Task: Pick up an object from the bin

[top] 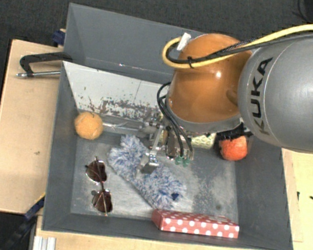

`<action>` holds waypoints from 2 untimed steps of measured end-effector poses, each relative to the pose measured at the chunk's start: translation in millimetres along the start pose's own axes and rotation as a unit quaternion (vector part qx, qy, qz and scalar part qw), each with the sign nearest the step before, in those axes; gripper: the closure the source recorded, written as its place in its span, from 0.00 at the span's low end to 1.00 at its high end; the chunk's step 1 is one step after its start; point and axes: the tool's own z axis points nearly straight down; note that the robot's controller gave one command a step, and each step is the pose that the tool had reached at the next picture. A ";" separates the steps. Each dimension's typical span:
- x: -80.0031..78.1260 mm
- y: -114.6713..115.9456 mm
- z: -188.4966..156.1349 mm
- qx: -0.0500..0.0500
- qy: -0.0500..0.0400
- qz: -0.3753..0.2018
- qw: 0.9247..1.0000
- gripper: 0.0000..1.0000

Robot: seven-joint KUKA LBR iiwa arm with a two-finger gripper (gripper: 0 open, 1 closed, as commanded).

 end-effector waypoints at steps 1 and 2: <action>-2.6 -17.8 47.3 0.000 -0.002 0.038 0.999 0.00; -5.0 -49.3 120.6 0.000 -0.002 0.068 0.998 0.00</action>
Offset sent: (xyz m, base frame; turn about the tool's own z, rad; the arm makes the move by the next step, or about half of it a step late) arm 0.0047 -0.0649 -0.1509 0.1584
